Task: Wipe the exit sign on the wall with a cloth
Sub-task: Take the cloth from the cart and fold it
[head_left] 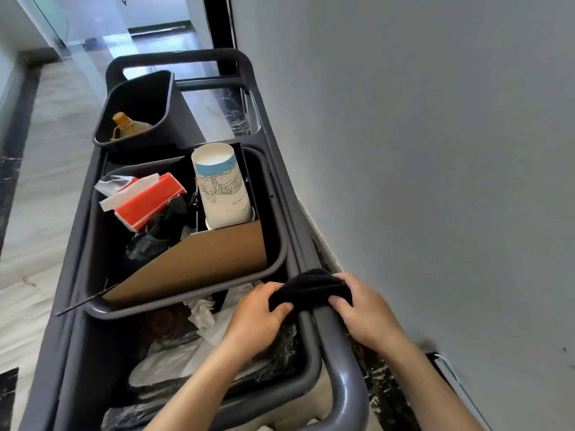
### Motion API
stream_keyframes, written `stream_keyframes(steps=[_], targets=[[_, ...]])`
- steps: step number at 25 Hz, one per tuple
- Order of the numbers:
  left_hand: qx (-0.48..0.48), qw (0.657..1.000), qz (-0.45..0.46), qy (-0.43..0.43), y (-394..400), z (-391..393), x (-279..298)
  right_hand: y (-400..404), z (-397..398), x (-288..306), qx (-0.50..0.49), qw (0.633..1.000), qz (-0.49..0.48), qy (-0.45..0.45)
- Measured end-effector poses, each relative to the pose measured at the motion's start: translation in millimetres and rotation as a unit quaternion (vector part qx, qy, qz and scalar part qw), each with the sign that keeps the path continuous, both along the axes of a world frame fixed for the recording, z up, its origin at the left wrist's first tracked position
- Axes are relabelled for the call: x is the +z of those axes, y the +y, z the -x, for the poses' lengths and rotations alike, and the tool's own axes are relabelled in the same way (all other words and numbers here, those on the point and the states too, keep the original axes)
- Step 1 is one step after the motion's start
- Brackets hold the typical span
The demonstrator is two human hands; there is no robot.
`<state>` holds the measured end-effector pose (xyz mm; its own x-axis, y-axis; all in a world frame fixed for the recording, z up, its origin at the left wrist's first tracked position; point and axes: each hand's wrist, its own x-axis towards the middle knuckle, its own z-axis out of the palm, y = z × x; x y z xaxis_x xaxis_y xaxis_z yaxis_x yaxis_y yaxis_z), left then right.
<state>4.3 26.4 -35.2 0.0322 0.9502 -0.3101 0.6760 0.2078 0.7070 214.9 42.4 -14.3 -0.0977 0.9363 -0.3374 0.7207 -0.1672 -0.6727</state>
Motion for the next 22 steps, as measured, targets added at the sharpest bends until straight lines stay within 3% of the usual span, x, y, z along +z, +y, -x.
stream_keyframes(steps=[7,13,22], targets=[[-0.069,0.996,-0.048,0.006,-3.3,17.7,39.1,-38.5,1.2,31.8,-0.064,0.997,-0.029,-0.025],[-0.135,0.986,-0.074,-0.068,-13.7,14.9,77.1,-90.9,-2.5,69.5,-0.151,0.985,-0.075,-0.027],[-0.328,0.937,-0.082,-0.090,-56.1,-95.0,108.3,-224.4,-66.8,100.0,-0.345,0.930,-0.112,-0.057]])
